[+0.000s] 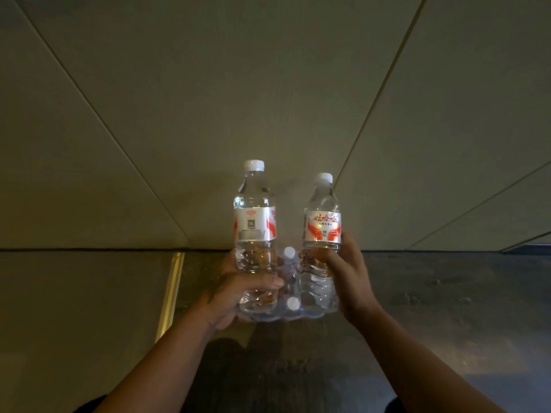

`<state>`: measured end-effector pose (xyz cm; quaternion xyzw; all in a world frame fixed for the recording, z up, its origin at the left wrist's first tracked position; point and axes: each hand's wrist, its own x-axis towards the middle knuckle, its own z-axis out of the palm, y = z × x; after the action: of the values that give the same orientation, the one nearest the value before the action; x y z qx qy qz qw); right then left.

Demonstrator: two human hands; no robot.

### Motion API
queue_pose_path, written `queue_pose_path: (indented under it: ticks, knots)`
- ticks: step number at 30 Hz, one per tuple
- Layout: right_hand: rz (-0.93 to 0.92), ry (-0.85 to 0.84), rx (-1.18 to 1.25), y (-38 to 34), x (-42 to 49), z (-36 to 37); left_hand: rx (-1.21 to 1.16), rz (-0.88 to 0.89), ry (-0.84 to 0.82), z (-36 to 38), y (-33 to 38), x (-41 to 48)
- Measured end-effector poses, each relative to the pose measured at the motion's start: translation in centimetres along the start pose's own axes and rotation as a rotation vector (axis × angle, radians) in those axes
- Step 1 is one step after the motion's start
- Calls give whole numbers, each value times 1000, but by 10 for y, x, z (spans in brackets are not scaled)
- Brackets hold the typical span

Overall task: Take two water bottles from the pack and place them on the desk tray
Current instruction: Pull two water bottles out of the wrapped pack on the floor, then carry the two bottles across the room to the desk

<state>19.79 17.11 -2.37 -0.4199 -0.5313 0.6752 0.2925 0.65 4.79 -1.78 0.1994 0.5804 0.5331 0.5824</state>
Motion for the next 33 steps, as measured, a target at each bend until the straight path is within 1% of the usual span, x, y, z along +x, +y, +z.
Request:
queue_pose_path:
  ticks: [5, 8, 11, 16, 21, 24, 26, 30, 33]
  knots:
    - [74, -22, 37, -90, -53, -3, 15, -28, 97, 15, 73, -64]
    - [111, -38, 57, -158, -93, 2, 72, -64, 112, 26, 128, -116]
    - [136, -13, 70, -235, -136, 8, 99, -95, 118, 43, 193, -177]
    - [152, 13, 95, -365, -206, 16, -48, -133, 172, 88, 304, -288]
    - [140, 32, 111, -478, -269, 22, -67, -118, 215, 132, 398, -377]
    - [104, 34, 101, -516, -294, 17, -19, -103, 204, 144, 434, -403]
    - [70, 40, 128, -528, -305, 11, 4, -94, 148, 150, 450, -410]
    - [26, 115, 188, -539, -331, -2, 82, -59, 24, 171, 473, -412]
    - [-24, 213, 243, -539, -362, -15, 113, -55, -80, 199, 481, -412]
